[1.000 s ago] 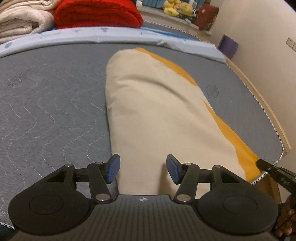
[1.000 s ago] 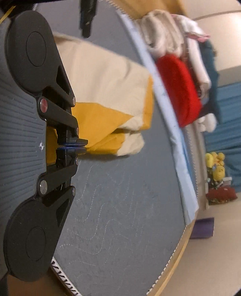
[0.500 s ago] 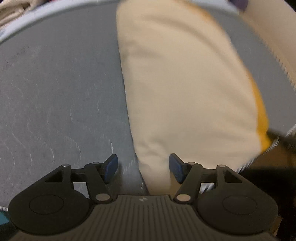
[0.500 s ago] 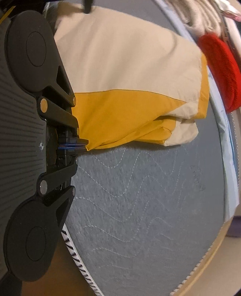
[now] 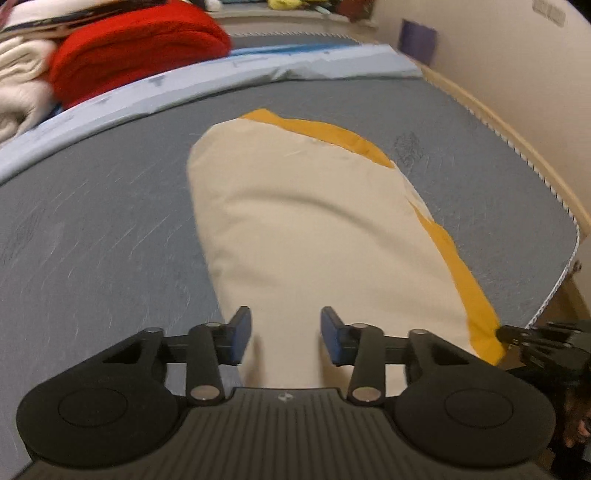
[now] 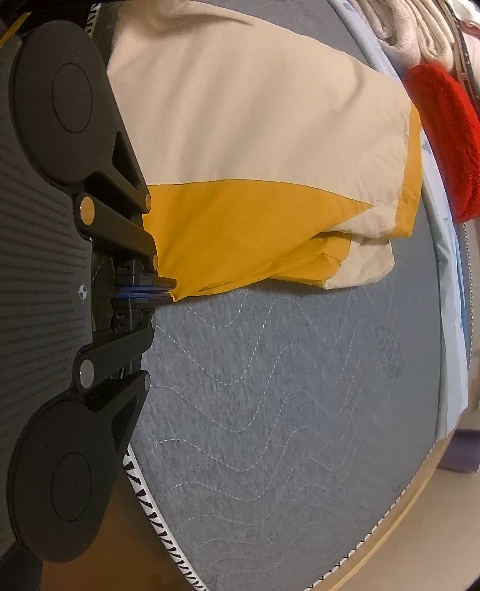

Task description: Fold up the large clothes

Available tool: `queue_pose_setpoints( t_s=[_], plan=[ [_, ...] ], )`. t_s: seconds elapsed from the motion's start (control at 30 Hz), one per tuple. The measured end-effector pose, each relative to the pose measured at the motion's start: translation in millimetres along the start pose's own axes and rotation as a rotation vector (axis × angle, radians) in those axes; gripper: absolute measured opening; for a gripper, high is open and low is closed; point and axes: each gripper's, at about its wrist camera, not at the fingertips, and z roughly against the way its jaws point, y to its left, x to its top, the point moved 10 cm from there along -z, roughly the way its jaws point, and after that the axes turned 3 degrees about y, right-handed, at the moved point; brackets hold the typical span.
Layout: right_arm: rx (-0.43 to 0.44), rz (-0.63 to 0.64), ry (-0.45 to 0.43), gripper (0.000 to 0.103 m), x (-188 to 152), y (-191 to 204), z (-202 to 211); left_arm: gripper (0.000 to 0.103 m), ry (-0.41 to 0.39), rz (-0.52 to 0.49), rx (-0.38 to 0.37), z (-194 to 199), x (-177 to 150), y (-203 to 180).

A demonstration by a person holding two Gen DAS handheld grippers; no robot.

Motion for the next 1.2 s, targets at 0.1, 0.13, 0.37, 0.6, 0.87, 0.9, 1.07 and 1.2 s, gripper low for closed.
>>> queue_pose_setpoints(
  t_s=[0.1,0.13,0.37,0.6,0.87,0.9,1.07,1.2],
  plan=[
    [-0.001,-0.005,0.000,0.000,-0.2,-0.8,-0.4,0.043,0.043,0.000,-0.029,-36.5,6.6,-0.1],
    [-0.004,-0.005,0.000,0.000,-0.3,-0.9,-0.5,0.044,0.046,0.019,-0.043,-49.5,8.8,2.8],
    [-0.010,0.004,0.015,0.000,0.1,0.0,-4.3,0.044,-0.056,0.133,-0.013,-97.4,54.7,29.7],
    [-0.010,0.039,0.027,0.000,0.0,1.7,-7.9,0.043,-0.074,0.213,-0.013,-146.5,101.3,43.9],
    [-0.018,0.008,0.061,0.000,3.1,-0.6,-11.3,0.043,-0.168,0.264,-0.039,-188.1,147.4,60.6],
    [-0.021,0.011,0.065,0.000,3.1,-0.2,-11.5,0.043,-0.178,0.290,-0.052,-191.1,151.7,66.1],
    [-0.035,-0.032,0.081,0.017,1.9,-9.1,-12.8,0.042,-0.238,0.447,0.000,-164.8,173.1,103.0],
    [-0.061,-0.063,-0.017,0.028,17.7,-18.9,8.0,0.043,-0.298,0.417,-0.046,-106.0,182.5,99.4]
  ],
)
